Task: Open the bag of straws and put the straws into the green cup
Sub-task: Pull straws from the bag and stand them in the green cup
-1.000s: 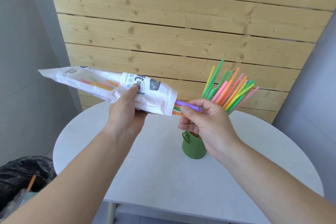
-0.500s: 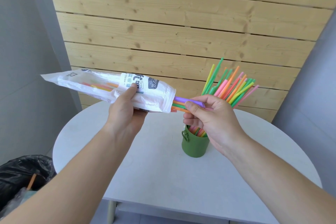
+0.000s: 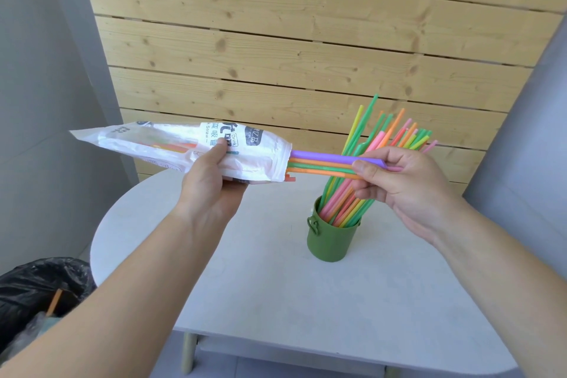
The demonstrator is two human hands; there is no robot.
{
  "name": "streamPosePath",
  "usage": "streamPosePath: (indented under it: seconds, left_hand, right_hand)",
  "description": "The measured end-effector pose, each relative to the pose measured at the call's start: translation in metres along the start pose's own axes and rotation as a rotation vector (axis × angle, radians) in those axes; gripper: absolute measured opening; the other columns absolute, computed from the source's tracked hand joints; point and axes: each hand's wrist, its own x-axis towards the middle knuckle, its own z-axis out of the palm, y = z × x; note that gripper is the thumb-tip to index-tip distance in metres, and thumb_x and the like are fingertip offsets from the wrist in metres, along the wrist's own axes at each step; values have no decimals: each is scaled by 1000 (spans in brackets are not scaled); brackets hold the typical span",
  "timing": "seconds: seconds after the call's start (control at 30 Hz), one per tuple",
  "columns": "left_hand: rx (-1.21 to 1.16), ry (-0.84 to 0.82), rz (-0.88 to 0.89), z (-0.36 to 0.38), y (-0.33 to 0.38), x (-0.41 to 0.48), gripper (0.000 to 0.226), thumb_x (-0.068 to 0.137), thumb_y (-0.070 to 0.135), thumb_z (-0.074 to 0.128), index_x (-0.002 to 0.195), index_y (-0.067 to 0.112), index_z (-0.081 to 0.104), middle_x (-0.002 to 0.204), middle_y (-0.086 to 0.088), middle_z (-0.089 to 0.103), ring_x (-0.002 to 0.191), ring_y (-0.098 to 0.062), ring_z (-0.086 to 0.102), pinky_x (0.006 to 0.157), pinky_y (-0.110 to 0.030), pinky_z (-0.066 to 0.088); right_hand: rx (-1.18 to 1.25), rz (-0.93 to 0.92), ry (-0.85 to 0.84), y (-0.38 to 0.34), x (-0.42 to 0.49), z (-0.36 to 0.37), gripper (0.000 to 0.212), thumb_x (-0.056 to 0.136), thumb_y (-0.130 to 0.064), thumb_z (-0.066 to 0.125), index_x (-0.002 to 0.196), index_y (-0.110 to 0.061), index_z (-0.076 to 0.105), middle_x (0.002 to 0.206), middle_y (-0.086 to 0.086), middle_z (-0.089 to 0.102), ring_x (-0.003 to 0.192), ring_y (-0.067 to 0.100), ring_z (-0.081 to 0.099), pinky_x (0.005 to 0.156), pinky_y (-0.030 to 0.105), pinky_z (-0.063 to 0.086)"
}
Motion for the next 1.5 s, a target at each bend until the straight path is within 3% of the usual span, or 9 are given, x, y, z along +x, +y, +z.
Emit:
streamPosePath:
  seconds: [0.27, 0.43, 0.7, 0.8, 1.0, 1.17, 1.3, 1.43, 1.5]
  left_hand:
    - [-14, 33, -6, 3, 2, -4, 32, 100, 5, 62, 133, 5, 63, 120, -9, 77, 106, -24, 76, 99, -53, 57]
    - [-42, 51, 5, 4, 5, -4, 30, 100, 3, 62, 130, 8, 62, 119, -8, 77, 105, -23, 77, 99, -53, 57]
    - [-62, 56, -16, 3, 6, -3, 32, 101, 5, 62, 133, 6, 63, 117, -7, 78, 104, -24, 77, 98, -51, 58]
    - [-69, 49, -23, 2, 7, -2, 17, 101, 4, 60, 117, 7, 66, 109, -5, 79, 109, -24, 76, 101, -53, 56]
    - [-68, 58, -18, 2, 8, -2, 20, 101, 5, 61, 120, 8, 66, 104, -6, 79, 105, -23, 77, 97, -51, 58]
    - [-60, 66, -30, 4, 6, -3, 13, 100, 4, 62, 112, 10, 66, 95, -4, 81, 97, -21, 79, 91, -46, 62]
    - [-71, 57, -27, 5, 4, -4, 12, 100, 4, 63, 110, 10, 66, 93, -4, 81, 100, -22, 78, 97, -50, 59]
    - [-78, 48, -36, 6, 3, -5, 13, 100, 4, 63, 111, 9, 66, 90, -4, 81, 98, -22, 79, 98, -53, 58]
    - [-86, 46, -38, 5, 3, -4, 13, 100, 4, 64, 112, 8, 66, 89, -5, 81, 101, -24, 78, 100, -57, 56]
  right_hand:
    - [-60, -23, -21, -16, -4, -33, 7, 83, -4, 68, 90, -2, 69, 62, 4, 68, 54, 13, 66, 54, 21, 56]
    - [-71, -24, 0, -23, -6, -51, 26, 70, -16, 72, 92, -2, 69, 69, 9, 68, 58, 13, 66, 55, 21, 56]
    - [-50, -42, -1, -24, -10, -65, 23, 70, -14, 71, 90, -3, 68, 67, 1, 71, 56, 12, 66, 54, 20, 55]
    - [-30, -39, 11, -27, -12, -71, 24, 68, -14, 72, 90, -3, 68, 70, 0, 72, 54, 11, 66, 54, 20, 56]
    - [-88, -37, 23, -32, -15, -86, 79, 27, -48, 99, 89, -5, 75, 90, -1, 76, 58, 13, 67, 56, 22, 56]
    - [-104, -41, 24, -41, -22, -94, 52, 51, -34, 86, 89, -4, 69, 72, -2, 74, 55, 11, 65, 54, 19, 55]
    - [-154, -61, 55, -51, -30, -104, 81, 32, -50, 97, 93, -4, 71, 69, 0, 73, 59, 11, 68, 57, 20, 56]
    - [-158, -46, 51, -54, -35, -112, 51, 57, -31, 83, 96, -1, 68, 73, 6, 69, 57, 10, 66, 55, 19, 56]
    - [-186, -51, 47, -56, -38, -113, 57, 53, -36, 88, 96, -2, 69, 73, 4, 71, 58, 10, 67, 56, 19, 56]
